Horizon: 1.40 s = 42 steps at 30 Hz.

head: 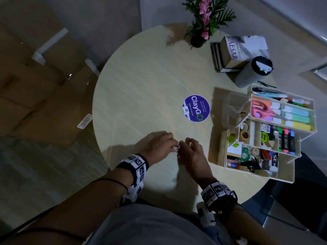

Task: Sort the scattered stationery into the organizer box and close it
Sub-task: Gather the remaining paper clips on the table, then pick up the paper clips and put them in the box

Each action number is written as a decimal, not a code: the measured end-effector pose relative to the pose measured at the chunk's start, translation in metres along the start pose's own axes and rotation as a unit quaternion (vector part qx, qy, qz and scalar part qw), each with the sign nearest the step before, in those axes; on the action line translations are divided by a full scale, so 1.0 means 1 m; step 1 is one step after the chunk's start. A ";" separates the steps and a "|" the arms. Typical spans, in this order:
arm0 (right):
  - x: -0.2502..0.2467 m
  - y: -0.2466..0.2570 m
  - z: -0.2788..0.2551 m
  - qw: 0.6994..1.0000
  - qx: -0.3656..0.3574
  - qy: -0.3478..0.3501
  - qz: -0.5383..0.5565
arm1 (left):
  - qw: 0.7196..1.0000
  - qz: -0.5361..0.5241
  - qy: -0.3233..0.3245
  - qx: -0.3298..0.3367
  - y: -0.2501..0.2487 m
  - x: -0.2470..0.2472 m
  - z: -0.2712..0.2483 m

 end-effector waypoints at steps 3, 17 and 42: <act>0.007 0.002 0.007 0.999 -0.004 0.012 0.034 | 0.998 -0.040 0.021 -0.038 0.002 0.003 0.007; -0.026 0.003 0.019 0.991 0.043 -0.035 0.121 | 0.961 -0.252 -0.030 -0.111 0.017 -0.023 0.008; -0.227 -0.096 -0.063 0.880 0.171 -0.294 0.332 | 0.951 -0.296 -0.078 -0.028 -0.203 -0.077 0.125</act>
Point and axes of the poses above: each hand's wrist, its own z-axis towards the middle knuckle, its own x-axis out of the palm, y = z × x, the point moved 9 cm from there along z, towards the middle knuckle, and after that the axes turned 4 degrees about z, right-handed, at the moved point
